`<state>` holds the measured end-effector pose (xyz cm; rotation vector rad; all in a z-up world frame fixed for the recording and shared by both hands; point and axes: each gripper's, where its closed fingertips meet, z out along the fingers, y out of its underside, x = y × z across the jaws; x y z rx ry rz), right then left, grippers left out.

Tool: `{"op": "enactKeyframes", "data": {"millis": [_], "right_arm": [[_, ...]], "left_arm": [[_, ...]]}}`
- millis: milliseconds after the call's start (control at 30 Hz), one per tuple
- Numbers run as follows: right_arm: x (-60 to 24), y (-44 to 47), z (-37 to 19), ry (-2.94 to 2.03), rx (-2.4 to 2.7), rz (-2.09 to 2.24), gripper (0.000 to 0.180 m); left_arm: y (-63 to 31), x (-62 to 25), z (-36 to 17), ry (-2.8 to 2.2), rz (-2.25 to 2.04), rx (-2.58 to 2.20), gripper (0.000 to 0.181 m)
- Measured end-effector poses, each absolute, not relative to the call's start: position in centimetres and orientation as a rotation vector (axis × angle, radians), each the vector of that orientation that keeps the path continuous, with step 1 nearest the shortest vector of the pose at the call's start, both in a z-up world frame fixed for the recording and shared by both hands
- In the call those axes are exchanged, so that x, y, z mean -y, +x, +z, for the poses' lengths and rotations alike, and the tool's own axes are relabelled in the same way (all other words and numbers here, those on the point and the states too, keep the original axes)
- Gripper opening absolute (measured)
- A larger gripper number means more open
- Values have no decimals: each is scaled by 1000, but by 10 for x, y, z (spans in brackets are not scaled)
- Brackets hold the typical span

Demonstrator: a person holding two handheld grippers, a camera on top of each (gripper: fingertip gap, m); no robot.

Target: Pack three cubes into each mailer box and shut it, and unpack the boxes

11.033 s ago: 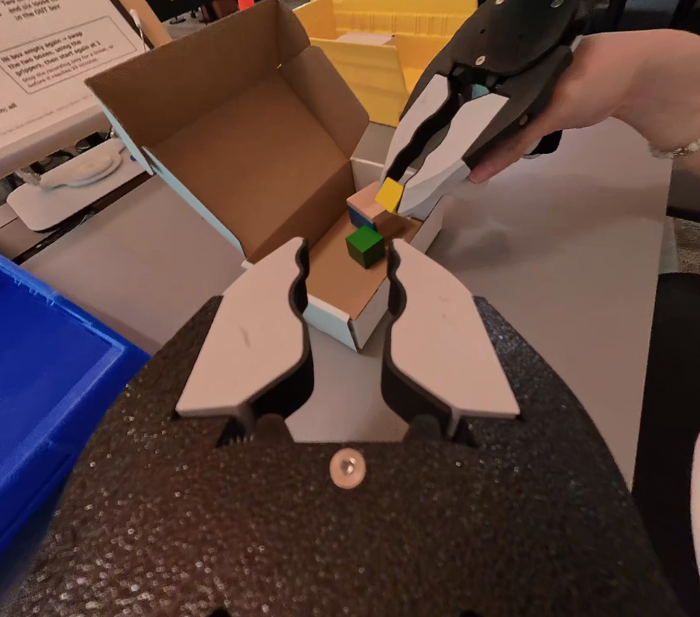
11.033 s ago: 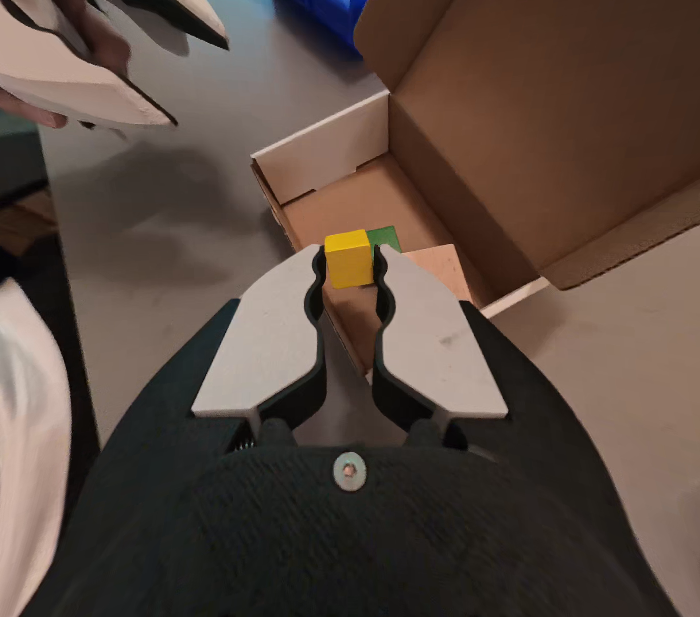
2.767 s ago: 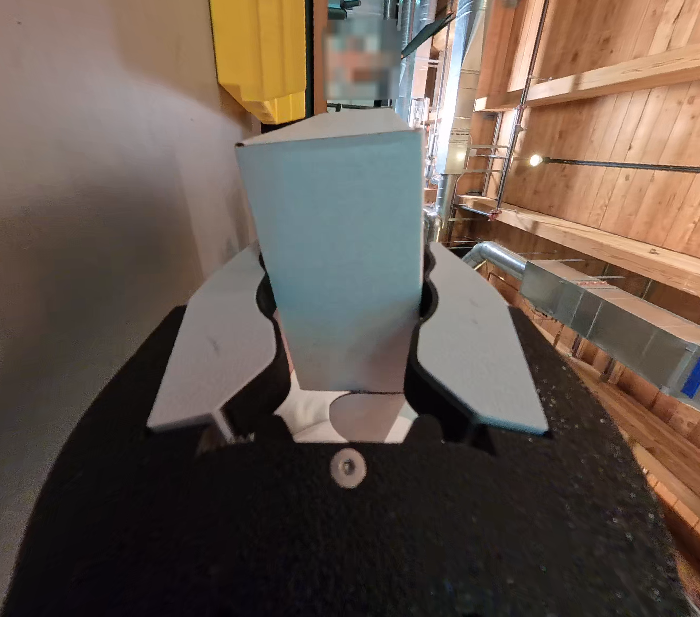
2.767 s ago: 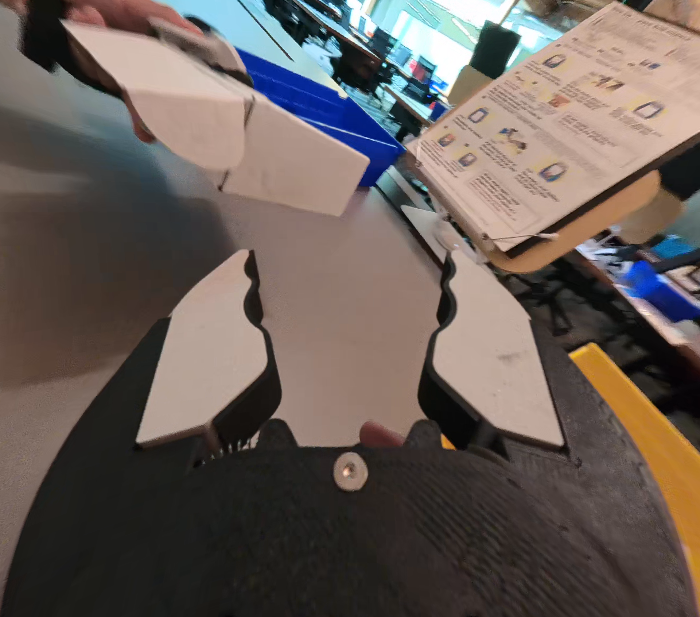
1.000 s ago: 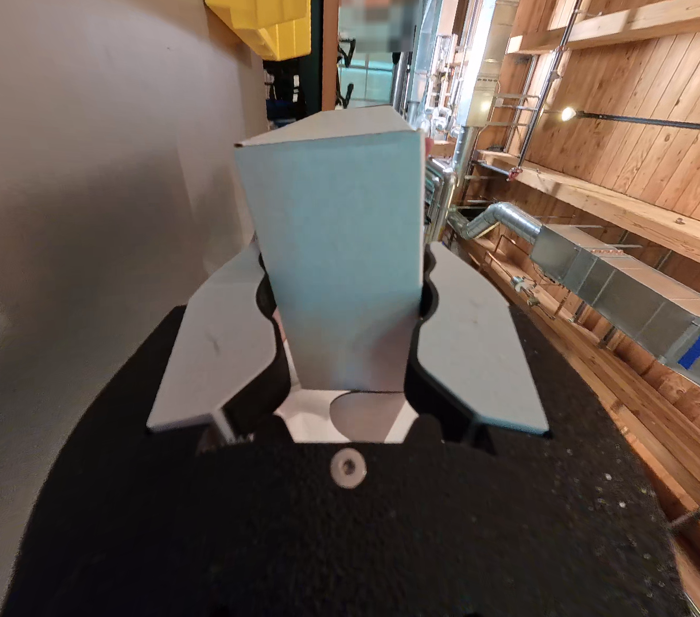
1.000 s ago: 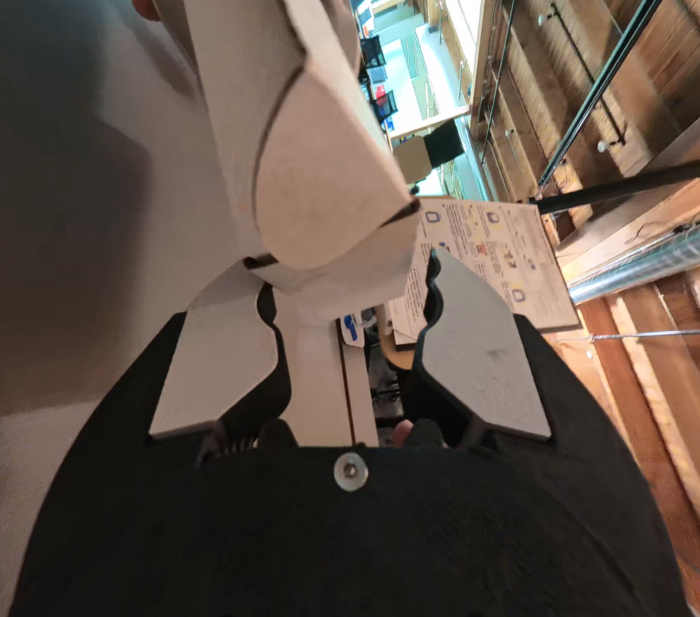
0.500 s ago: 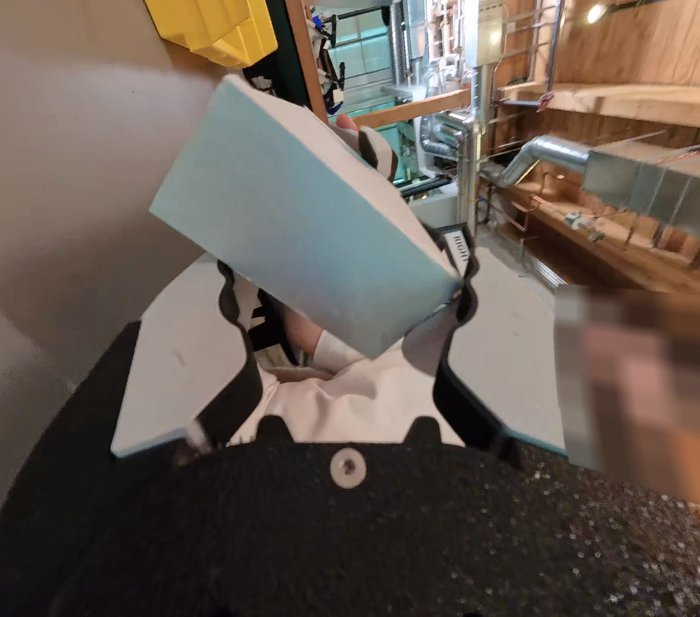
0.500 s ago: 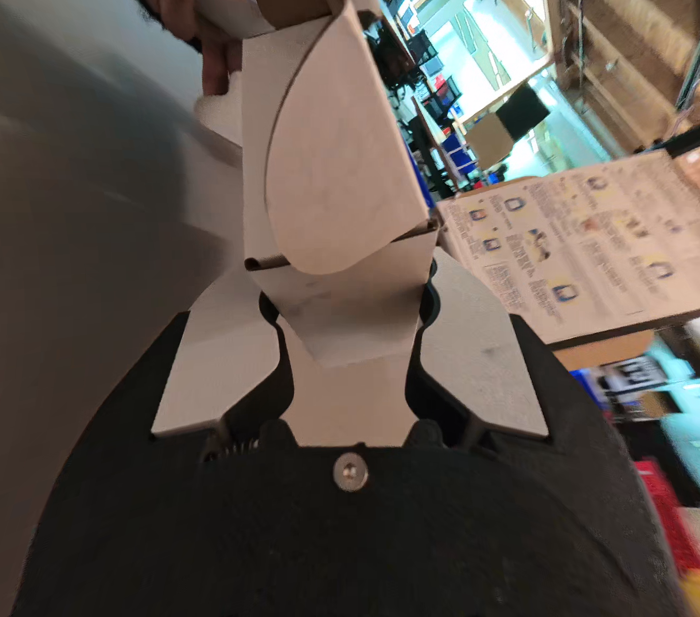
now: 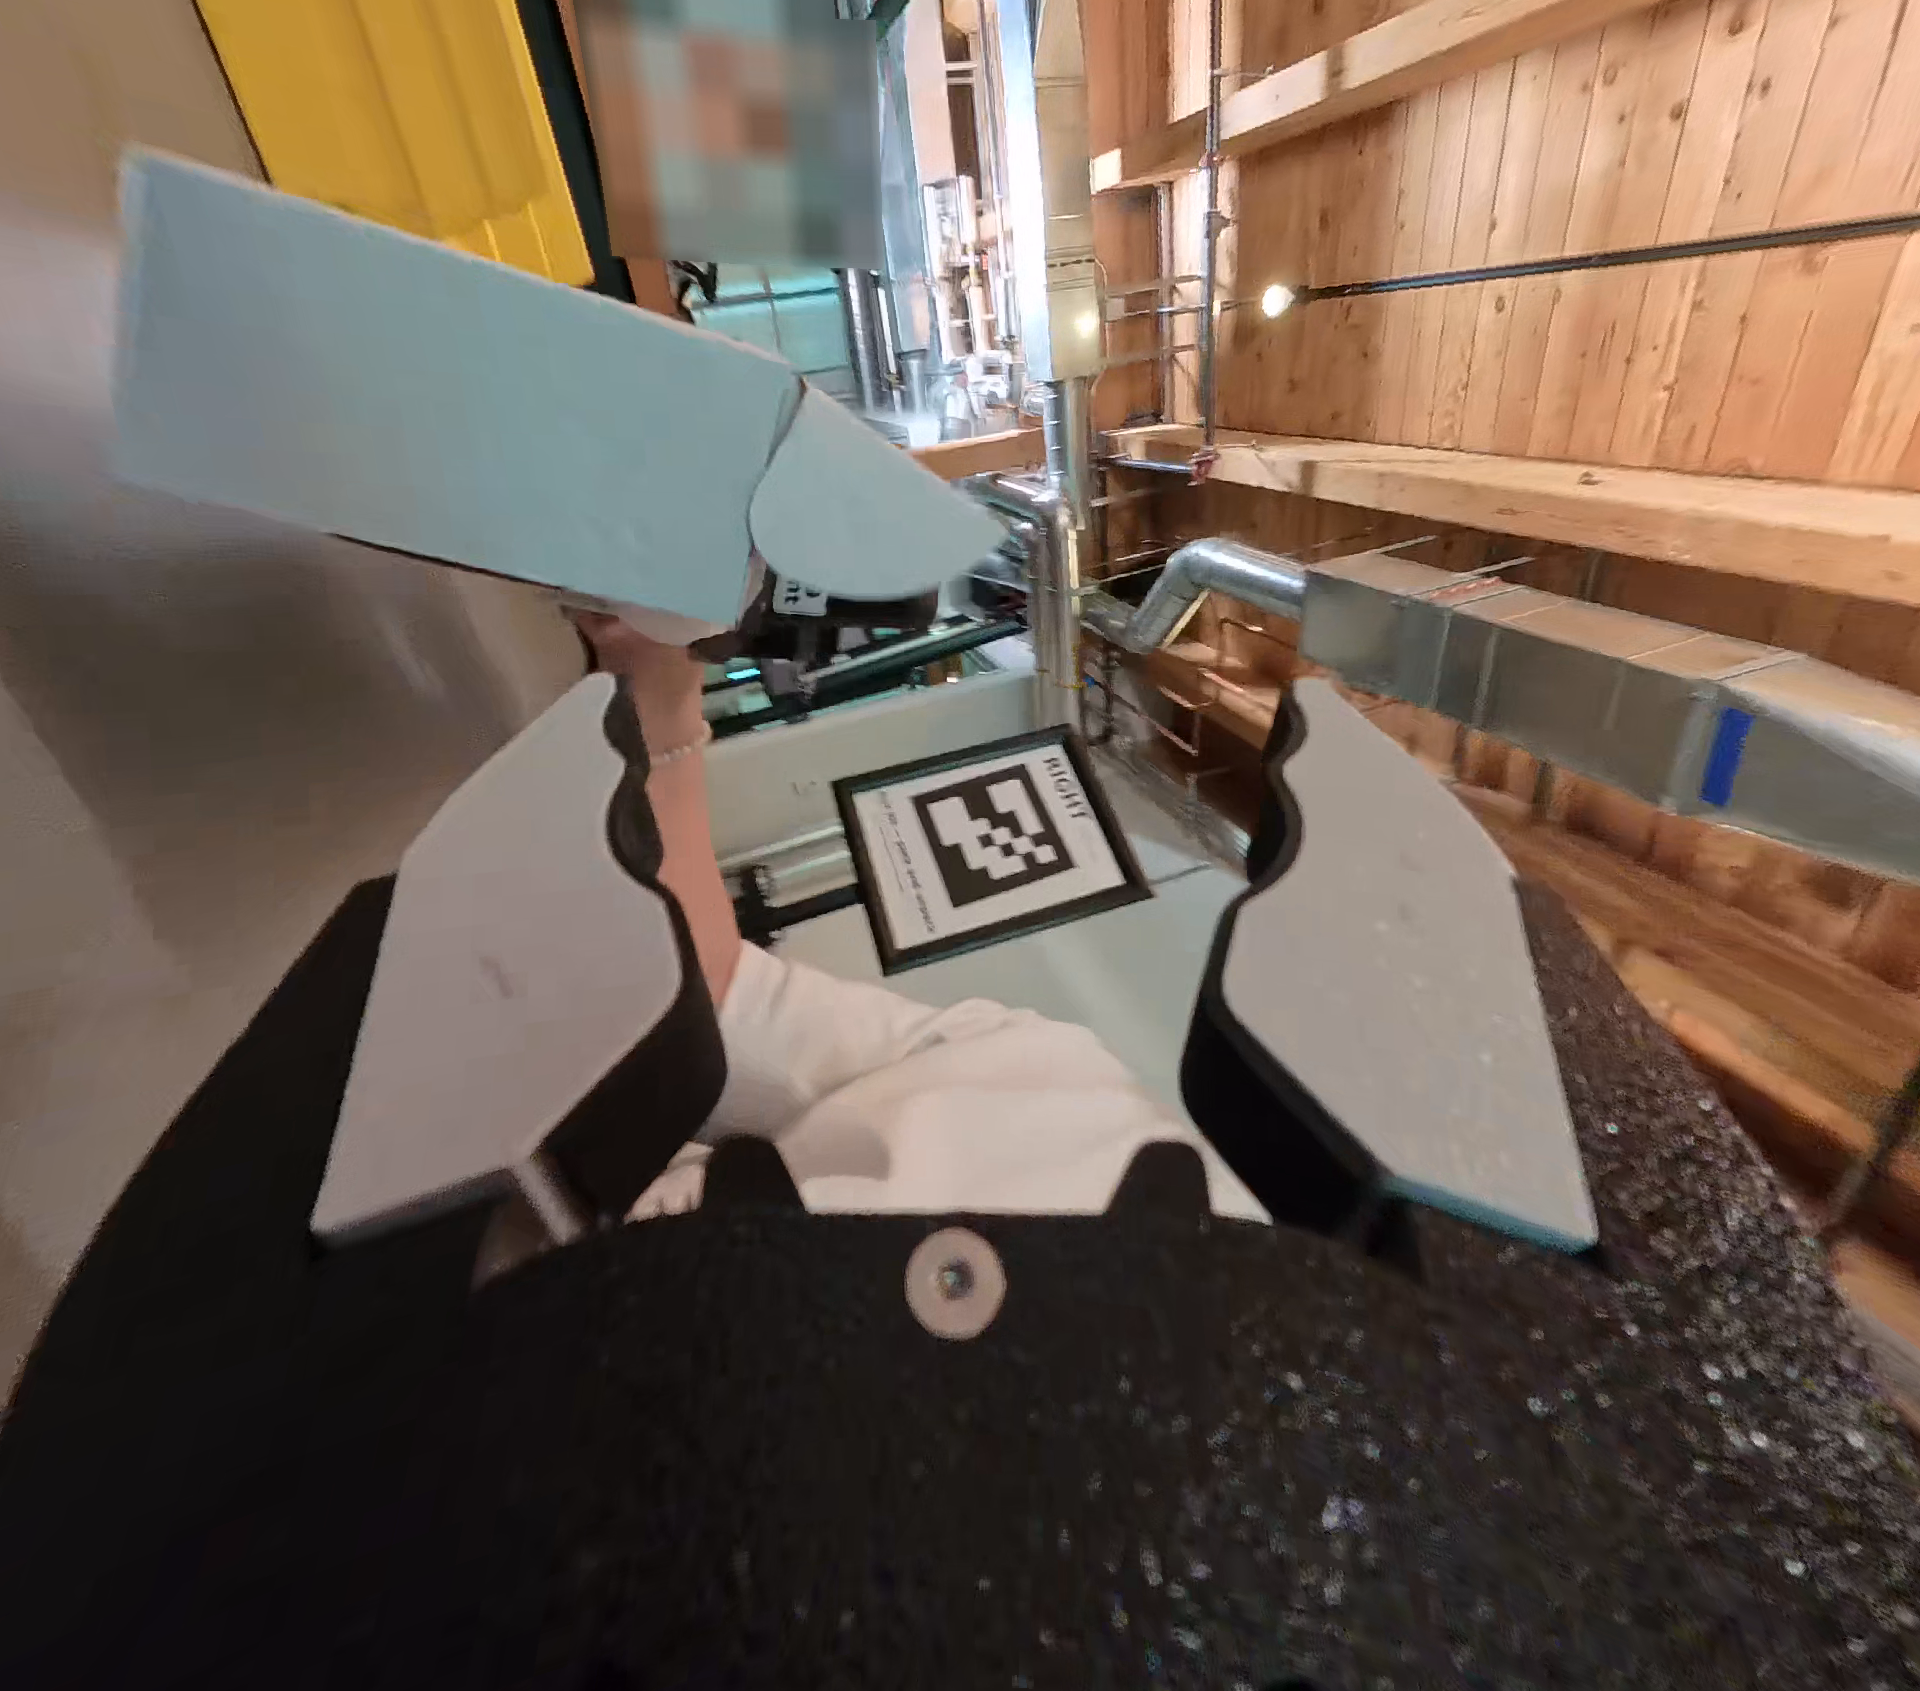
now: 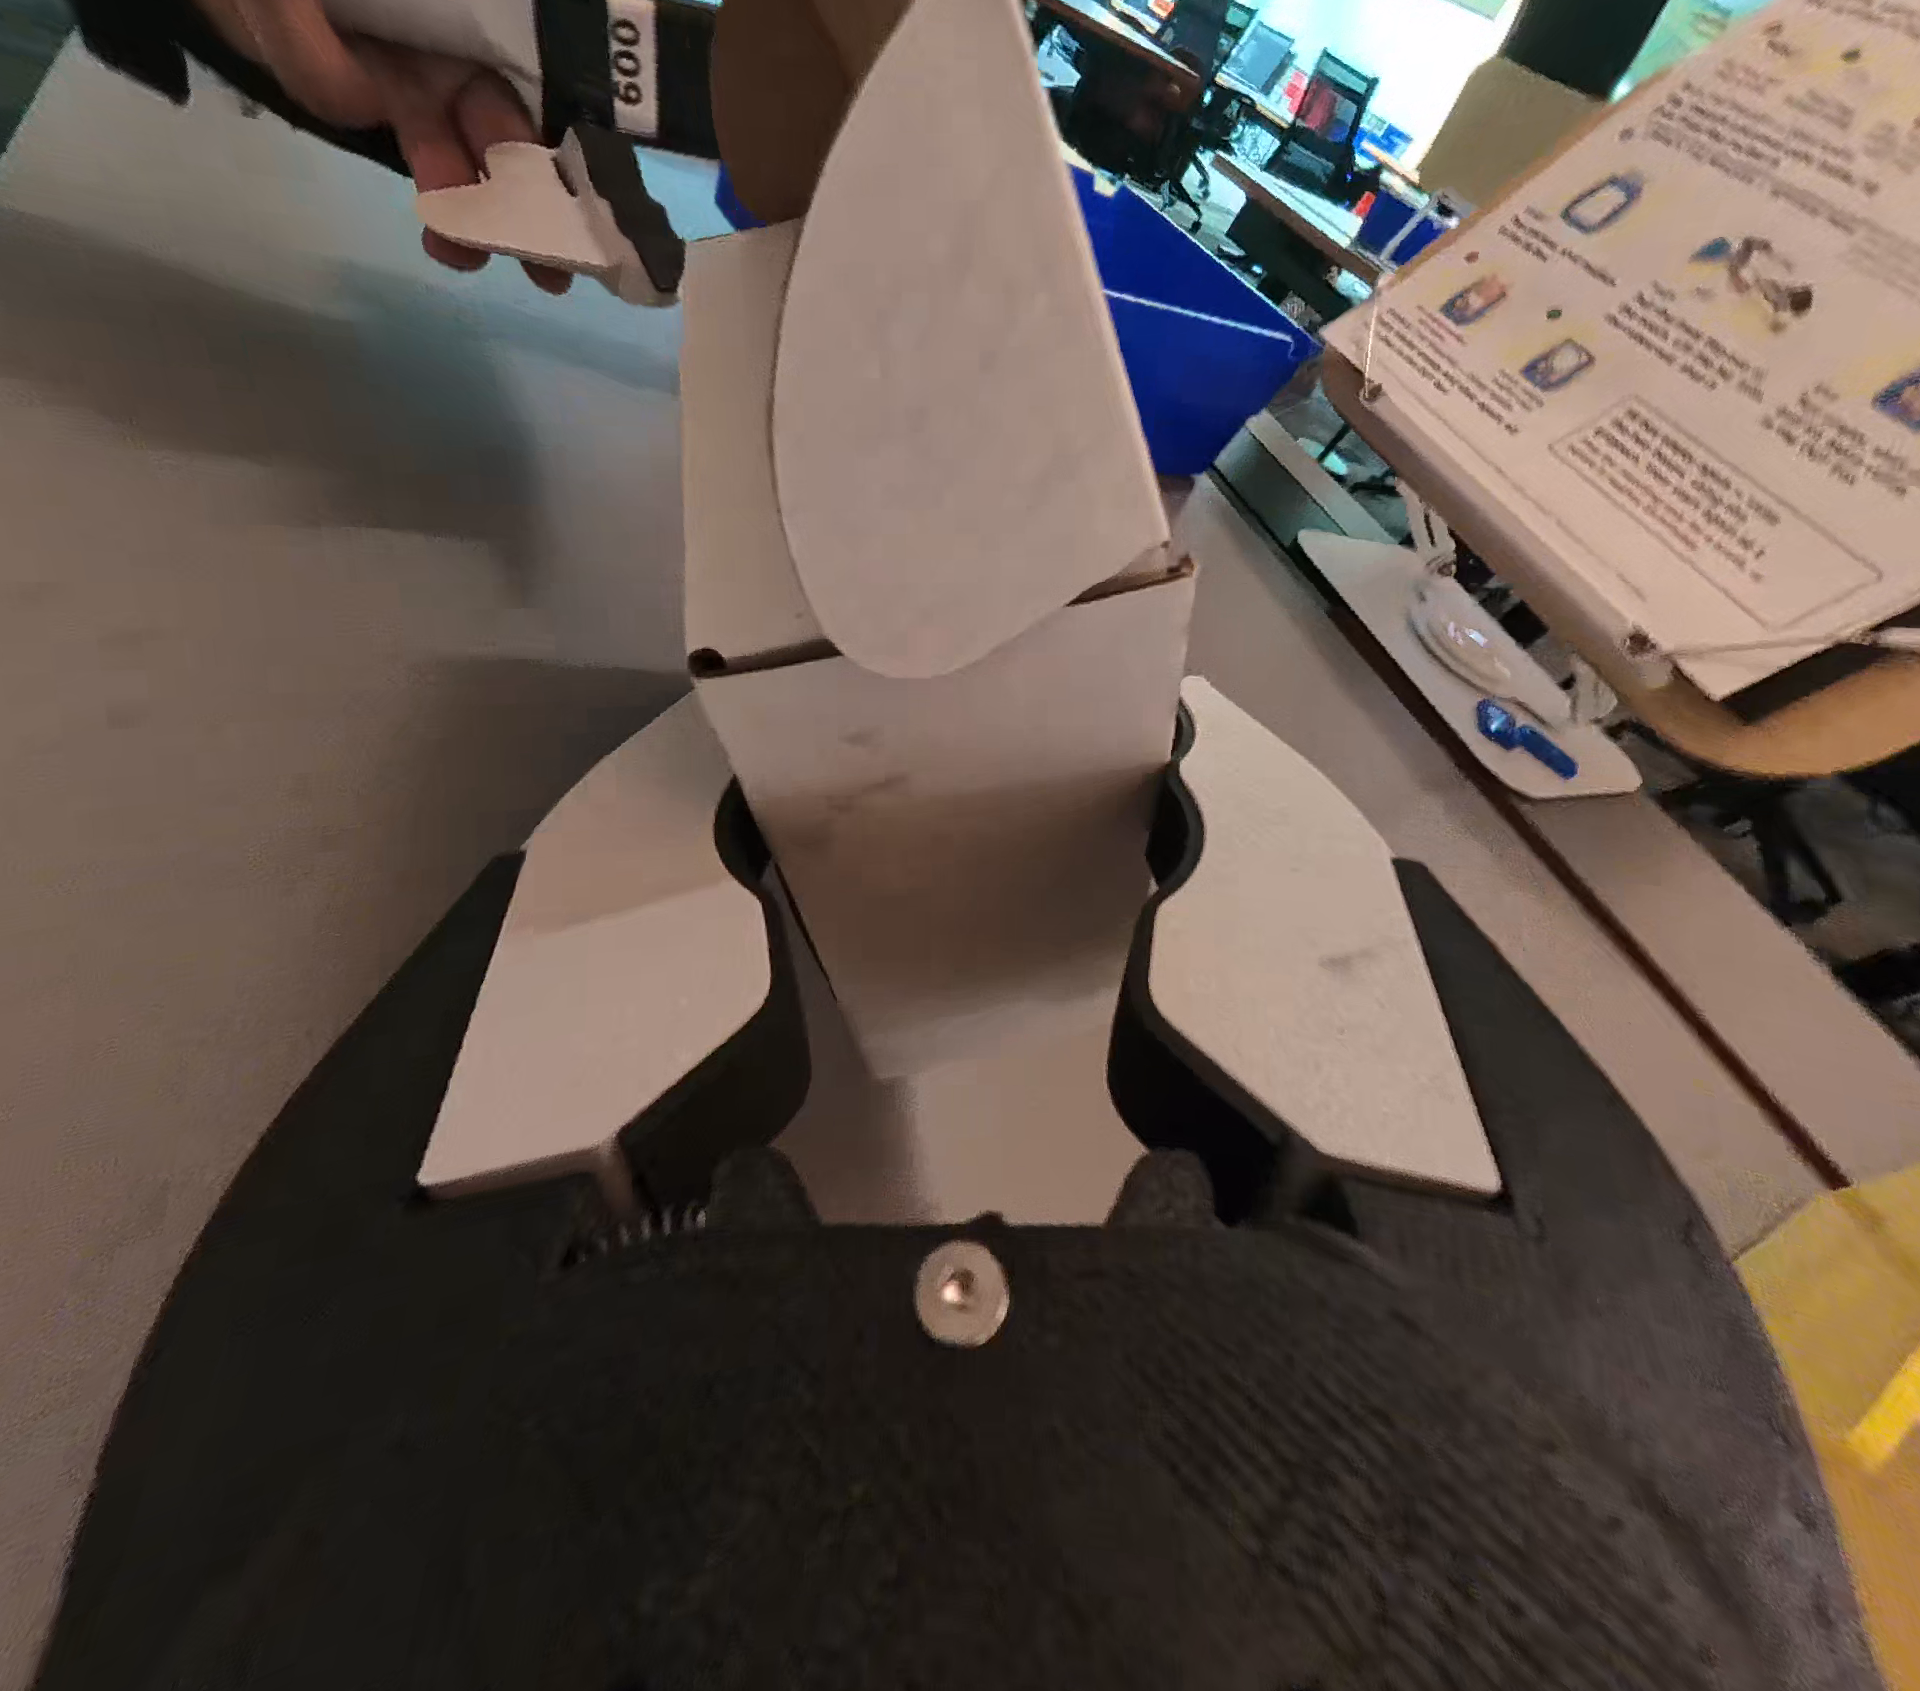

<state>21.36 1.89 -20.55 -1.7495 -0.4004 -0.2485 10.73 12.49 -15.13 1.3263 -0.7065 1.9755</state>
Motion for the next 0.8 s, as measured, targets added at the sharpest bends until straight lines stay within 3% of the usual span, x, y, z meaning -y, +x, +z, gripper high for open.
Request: {"op": "enactKeyframes", "data": {"millis": [133, 333, 433, 667, 800], "right_arm": [[-19, 226, -221, -1822, 222, -84, 73], [-21, 228, -244, -1933, 9, 170, 73], [-21, 225, -250, -1952, -30, 257, 73], [-15, 223, -266, -2052, 80, 138, 73], [6, 221, -255, -2091, 102, 157, 92]], "left_arm": [[111, -124, -152, 1454, 2149, 1087, 85], [128, -139, -170, 1865, 2052, 2753, 62], [134, -134, -169, 1883, 1950, 3210, 52], [155, -128, -196, 2252, 1691, 2728, 57], [162, -119, -191, 2266, 1580, 2701, 49]]}}
